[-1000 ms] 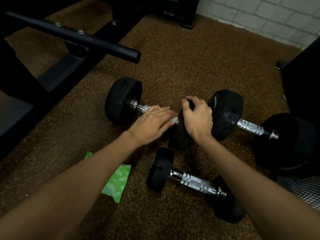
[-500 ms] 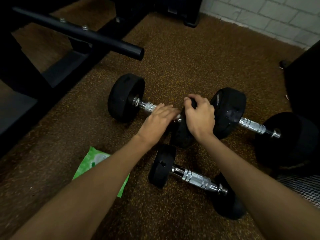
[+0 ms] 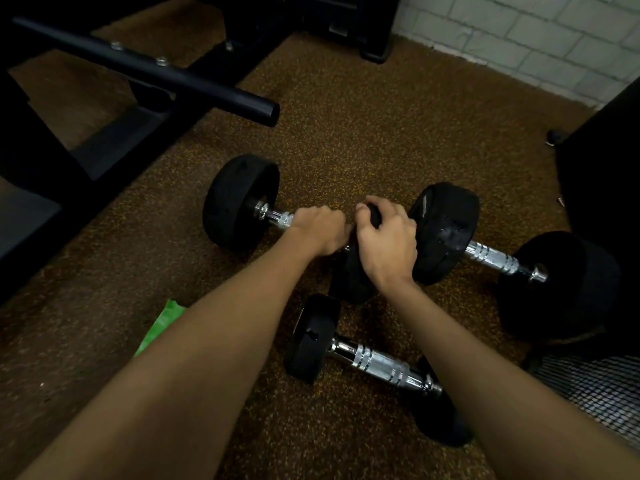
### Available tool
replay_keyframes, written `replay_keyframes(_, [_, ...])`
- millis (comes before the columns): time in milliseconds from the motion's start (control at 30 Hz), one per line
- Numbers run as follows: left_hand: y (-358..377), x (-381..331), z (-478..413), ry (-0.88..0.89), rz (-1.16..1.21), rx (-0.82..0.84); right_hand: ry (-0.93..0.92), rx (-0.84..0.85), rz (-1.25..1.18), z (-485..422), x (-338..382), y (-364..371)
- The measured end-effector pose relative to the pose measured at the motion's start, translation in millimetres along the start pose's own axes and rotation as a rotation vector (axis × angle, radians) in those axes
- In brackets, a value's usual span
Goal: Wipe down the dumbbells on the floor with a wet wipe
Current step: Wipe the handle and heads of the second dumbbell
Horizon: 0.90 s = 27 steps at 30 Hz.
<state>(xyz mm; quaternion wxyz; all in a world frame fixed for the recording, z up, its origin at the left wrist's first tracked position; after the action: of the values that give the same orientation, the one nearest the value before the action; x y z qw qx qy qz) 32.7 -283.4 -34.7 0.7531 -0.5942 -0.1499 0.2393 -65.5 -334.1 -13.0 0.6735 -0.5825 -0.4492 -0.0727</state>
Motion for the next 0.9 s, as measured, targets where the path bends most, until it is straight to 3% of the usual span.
replay_keyframes(67, [-3.6,-3.1,-5.4,-0.039,-0.025,0.090,0.012,0.004,-0.020,-1.2,-0.2,-0.4])
replay_keyframes(167, [0.6,-1.0,-1.8,-0.041,-0.008,0.040,0.024,0.005,-0.031,-2.5,0.2,-1.6])
replay_keyframes(300, [17.1,1.4,24.4,0.197,0.090,-0.482,0.017,0.009,-0.046,-1.3,-0.7,-2.3])
replay_keyframes(367, [30.1,5.7,36.1,0.270,0.200,-0.626,0.012,0.002,-0.053,0.0,-0.9,-1.8])
replay_keyframes(700, [43.0,20.6,64.3,0.500,0.409,-0.658,0.018,-0.004,-0.074,-1.7,-2.0,-3.1])
replay_keyframes(800, [52.5,27.3,77.3,0.400,0.576,-0.613,0.022,0.006,-0.078,-1.6,-1.4,-2.5])
replay_keyframes(900, [58.2,34.5,82.4,0.070,0.839,-0.626,0.027,0.011,-0.080,-2.4,-1.8,-1.6])
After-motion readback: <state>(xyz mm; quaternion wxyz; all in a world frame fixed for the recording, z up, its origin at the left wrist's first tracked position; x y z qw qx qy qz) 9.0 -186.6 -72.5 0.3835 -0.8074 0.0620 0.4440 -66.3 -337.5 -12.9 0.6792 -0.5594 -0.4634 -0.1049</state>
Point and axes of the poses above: each hand's wrist, its own z-axis away from the middle knuckle, its own y-axis out of the palm, x = y × z, the point moved 4 cm from there along -z, towards the middle knuckle, and after that the axes turned 4 degrees about -z, right-handed, at the moved point
